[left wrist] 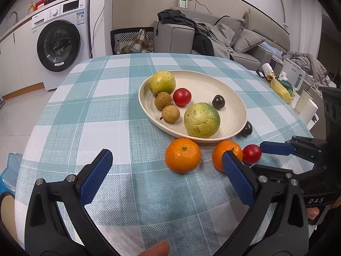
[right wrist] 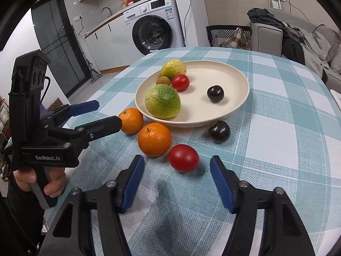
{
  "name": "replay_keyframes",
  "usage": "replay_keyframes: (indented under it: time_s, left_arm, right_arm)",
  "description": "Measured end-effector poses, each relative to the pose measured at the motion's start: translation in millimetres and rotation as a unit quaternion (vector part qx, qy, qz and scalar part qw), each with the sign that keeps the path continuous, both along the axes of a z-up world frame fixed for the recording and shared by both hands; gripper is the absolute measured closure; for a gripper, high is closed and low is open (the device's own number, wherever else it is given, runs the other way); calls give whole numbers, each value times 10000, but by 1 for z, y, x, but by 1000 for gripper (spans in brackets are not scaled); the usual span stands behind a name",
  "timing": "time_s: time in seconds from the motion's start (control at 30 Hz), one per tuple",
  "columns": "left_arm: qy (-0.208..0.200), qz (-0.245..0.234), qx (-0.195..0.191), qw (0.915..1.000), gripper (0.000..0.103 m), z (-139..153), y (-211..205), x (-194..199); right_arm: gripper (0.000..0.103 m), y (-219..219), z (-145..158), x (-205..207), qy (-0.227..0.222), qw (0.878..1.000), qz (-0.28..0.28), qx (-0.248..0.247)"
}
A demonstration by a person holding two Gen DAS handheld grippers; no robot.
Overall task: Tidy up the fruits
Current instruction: 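Grasp the red tomato with the right gripper while the left gripper grasps a mandarin orange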
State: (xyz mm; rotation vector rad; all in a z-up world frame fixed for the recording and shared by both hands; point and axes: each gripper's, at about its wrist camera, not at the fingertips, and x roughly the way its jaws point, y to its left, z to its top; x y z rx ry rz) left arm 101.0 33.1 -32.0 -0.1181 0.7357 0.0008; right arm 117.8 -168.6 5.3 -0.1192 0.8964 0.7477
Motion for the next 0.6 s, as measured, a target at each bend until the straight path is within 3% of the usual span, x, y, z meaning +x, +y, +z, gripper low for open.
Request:
replay_keyframes:
  time_s: [0.13, 0.6]
  left_arm:
    - [4, -13, 9, 10000, 1, 0, -1, 0]
    - [212, -209, -42, 9995, 1, -7, -5, 6]
  right_arm:
    - [53, 0, -1, 2, 61, 10000, -45, 2]
    - [68, 0, -6, 12, 263, 9995, -163, 62]
